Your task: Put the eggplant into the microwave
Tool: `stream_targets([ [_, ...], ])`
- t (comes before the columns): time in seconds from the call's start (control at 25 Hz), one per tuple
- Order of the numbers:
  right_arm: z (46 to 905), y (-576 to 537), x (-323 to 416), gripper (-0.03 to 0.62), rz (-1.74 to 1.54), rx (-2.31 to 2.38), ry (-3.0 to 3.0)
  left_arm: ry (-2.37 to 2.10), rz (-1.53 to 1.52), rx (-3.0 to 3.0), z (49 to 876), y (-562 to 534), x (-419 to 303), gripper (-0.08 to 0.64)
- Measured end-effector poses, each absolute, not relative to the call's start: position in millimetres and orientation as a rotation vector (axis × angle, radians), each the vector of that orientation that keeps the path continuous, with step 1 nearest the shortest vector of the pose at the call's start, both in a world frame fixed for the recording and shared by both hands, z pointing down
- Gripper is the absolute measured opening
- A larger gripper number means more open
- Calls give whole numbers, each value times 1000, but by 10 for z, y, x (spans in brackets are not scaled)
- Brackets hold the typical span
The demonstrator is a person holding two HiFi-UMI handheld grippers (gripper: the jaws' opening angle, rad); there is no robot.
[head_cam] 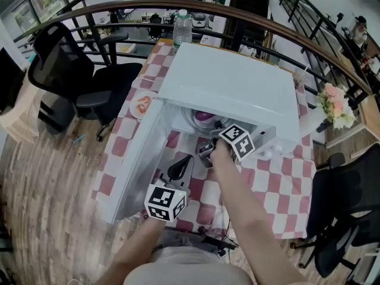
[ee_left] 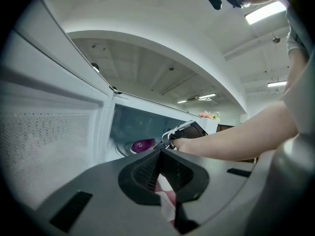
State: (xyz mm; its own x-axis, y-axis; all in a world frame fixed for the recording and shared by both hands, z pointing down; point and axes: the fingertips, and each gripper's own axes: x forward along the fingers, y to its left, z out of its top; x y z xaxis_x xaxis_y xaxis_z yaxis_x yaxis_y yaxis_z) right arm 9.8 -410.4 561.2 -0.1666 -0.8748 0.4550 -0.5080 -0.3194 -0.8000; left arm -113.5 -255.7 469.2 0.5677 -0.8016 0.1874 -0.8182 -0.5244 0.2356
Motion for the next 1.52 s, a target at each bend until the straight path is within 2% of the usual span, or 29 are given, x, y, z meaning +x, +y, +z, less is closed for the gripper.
stream_targets([
  [0.08,5600,-4096,86,46,-1463,-1805,1633,-1333,79,2506,4699,-2558,-1140,3],
  [0.24,5547,-4110,63,123,-1438,-1782,1667,-1326,76,2508,4697,-2561,-1133,3],
  [0.36,5523,-4100,90,143,-1413,-1788,1670,-1320,76,2511,4688,-2557,-1125,3],
  [0.84,5536,-3976,93,143,-1185,-1972,2011,-1330,56,2500,4687,-2557,-1172,3],
  [1.52,5658,-3600,110,144,-1325,-1838,2002,-1315,34,2513,4651,-2514,-1112,3],
])
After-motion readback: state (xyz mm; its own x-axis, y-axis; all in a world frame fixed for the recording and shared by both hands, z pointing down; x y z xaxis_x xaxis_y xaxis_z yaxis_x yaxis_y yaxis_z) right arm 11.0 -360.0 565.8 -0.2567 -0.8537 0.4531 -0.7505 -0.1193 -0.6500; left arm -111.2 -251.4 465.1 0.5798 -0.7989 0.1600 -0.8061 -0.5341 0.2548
